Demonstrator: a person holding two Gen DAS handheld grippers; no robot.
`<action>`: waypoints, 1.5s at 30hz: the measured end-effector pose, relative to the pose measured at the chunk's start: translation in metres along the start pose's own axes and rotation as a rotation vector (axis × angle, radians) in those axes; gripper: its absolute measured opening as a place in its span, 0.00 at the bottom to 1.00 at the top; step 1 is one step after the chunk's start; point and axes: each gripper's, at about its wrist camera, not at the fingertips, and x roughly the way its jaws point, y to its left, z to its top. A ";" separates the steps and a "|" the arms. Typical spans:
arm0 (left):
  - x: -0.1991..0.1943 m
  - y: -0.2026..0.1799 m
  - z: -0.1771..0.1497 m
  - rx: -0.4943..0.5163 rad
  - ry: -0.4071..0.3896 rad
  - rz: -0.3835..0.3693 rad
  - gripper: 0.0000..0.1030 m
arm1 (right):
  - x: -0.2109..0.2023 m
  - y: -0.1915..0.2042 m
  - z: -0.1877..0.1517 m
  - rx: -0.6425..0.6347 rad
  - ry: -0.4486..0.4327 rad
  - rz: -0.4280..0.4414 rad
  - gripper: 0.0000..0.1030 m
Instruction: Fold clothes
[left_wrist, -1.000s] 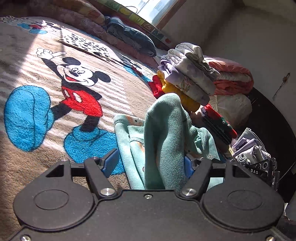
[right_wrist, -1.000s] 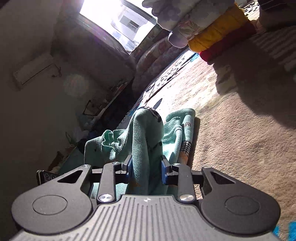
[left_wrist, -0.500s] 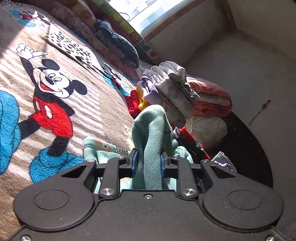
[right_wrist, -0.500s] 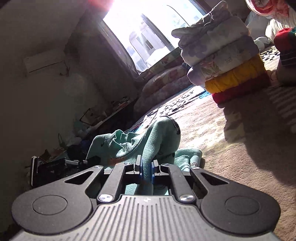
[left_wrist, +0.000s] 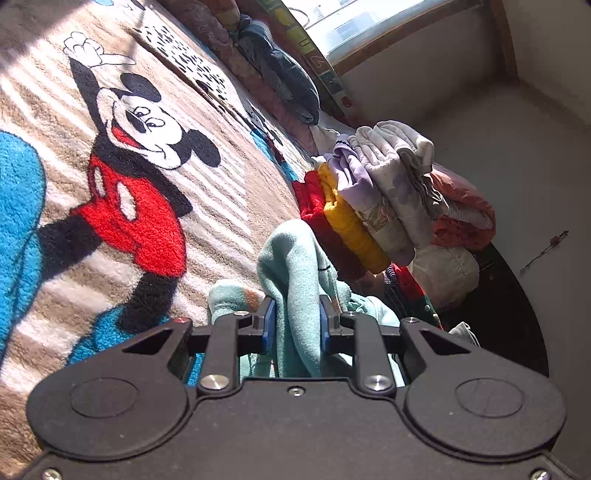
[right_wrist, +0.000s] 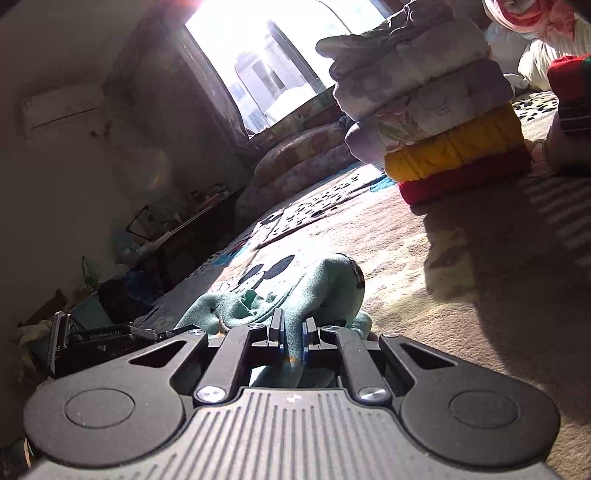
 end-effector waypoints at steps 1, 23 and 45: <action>0.002 0.002 -0.001 0.003 0.008 0.019 0.21 | 0.004 -0.002 -0.001 0.012 0.023 -0.016 0.10; -0.022 -0.088 -0.076 0.855 0.119 0.190 0.53 | -0.019 0.089 -0.041 -0.629 0.058 -0.058 0.39; -0.038 -0.085 -0.048 0.762 -0.024 0.128 0.59 | -0.003 0.069 0.003 -0.498 -0.025 -0.158 0.52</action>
